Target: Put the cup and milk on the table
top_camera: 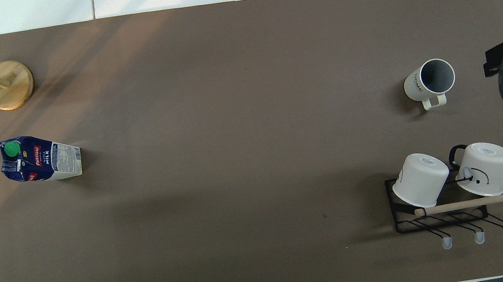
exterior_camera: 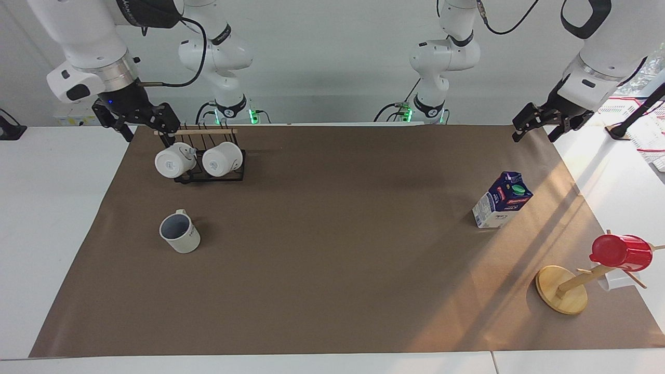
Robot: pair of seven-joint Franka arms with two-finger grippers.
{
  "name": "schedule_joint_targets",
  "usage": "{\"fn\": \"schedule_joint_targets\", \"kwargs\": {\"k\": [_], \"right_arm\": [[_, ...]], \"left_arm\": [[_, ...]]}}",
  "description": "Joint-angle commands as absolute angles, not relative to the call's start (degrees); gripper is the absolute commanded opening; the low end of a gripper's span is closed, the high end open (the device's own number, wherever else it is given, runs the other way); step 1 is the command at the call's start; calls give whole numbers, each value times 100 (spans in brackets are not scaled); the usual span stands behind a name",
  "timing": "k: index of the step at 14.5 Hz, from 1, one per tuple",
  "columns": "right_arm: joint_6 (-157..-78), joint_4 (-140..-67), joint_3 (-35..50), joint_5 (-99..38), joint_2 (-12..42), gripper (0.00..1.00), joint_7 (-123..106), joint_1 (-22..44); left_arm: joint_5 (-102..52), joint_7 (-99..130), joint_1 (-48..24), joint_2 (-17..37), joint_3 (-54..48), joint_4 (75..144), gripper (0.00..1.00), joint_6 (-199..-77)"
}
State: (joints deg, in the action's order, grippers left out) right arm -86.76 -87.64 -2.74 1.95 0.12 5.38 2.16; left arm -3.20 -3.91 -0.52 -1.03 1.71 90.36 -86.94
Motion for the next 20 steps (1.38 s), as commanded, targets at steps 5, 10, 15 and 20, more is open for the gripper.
{"fn": "schedule_joint_targets", "kwargs": {"k": [5, 10, 15, 20], "right_arm": [[-8728, -8701, -255, 176, 61, 100, 457, 167], [-8728, -8771, -255, 176, 26, 100, 483, 185], [-10062, -9790, -264, 167, -316, 100, 396, 150], [-10888, -9861, -272, 36, 306, 100, -675, -351]], "left_arm": [[-202, -431, -88, -272, 141, 9255, 100, -8807], [-202, -422, -70, -272, 141, 9255, 100, -8815], [-202, -396, -70, -272, 149, 9264, 100, -8772], [-211, -431, -1, -290, 141, 9369, 100, -9069]]}}
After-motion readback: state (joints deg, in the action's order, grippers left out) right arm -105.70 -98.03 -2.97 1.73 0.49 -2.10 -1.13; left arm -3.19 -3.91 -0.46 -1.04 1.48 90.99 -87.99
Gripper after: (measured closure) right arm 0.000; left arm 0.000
